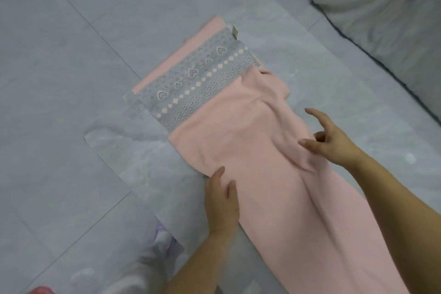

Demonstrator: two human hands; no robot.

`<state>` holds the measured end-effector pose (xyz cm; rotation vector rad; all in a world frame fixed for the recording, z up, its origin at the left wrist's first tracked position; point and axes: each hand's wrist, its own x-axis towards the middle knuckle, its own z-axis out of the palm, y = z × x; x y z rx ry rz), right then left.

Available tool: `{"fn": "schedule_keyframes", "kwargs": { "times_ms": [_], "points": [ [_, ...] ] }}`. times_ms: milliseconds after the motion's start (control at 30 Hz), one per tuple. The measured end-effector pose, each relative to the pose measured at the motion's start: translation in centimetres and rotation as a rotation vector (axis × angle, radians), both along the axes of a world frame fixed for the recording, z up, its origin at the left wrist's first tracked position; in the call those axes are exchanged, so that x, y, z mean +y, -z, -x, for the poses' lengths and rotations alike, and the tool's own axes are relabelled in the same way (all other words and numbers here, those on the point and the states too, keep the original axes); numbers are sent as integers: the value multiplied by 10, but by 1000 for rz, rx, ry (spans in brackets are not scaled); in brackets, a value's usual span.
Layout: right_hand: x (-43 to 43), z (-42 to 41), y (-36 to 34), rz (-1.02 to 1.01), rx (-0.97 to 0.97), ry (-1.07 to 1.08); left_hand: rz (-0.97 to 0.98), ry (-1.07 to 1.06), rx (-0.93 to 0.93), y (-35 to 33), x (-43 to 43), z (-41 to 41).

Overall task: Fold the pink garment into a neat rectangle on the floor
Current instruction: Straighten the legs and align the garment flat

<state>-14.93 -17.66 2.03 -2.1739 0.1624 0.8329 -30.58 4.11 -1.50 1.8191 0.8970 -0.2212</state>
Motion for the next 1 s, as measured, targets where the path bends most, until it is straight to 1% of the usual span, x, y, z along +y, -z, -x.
{"fn": "schedule_keyframes", "kwargs": {
  "times_ms": [100,167,267,333,367,400,467,500,533,600,667,733,800,833,900,933,1000],
  "points": [
    [2,1,4,70,-136,-106,-15,81,-46,2,4,1],
    [5,-5,5,94,-182,-112,-50,109,-80,9,7,1],
    [4,-20,6,120,-280,-14,-94,74,-125,14,9,1],
    [1,-26,10,126,-369,48,-87,6,-146,14,7,2],
    [-2,-27,14,107,-379,47,-75,-23,-132,17,3,4],
    [-7,-25,19,74,-345,30,-50,-45,-100,21,-3,7],
    [-20,-14,27,40,-182,-30,-2,-96,-46,27,-18,18],
    [-31,-5,32,69,-104,-38,0,-124,-23,29,-28,25],
    [-42,3,38,128,-65,-31,-5,-161,2,30,-40,33],
    [-66,21,55,292,-74,-39,15,-282,41,29,-63,48],
    [-80,33,65,382,-66,-40,25,-369,72,24,-81,56],
    [-78,39,67,441,16,-88,54,-392,80,22,-94,60],
    [-74,45,67,475,15,-191,36,-338,6,19,-102,65],
    [-73,46,66,436,-27,-194,-9,-277,-31,17,-106,67],
    [-73,46,60,265,-93,-89,-76,-175,-76,14,-111,69],
    [-75,45,60,171,-106,-23,-80,-150,-92,17,-111,70],
    [-80,46,53,6,-120,75,-80,-150,-64,22,-111,73]
  ]
}}
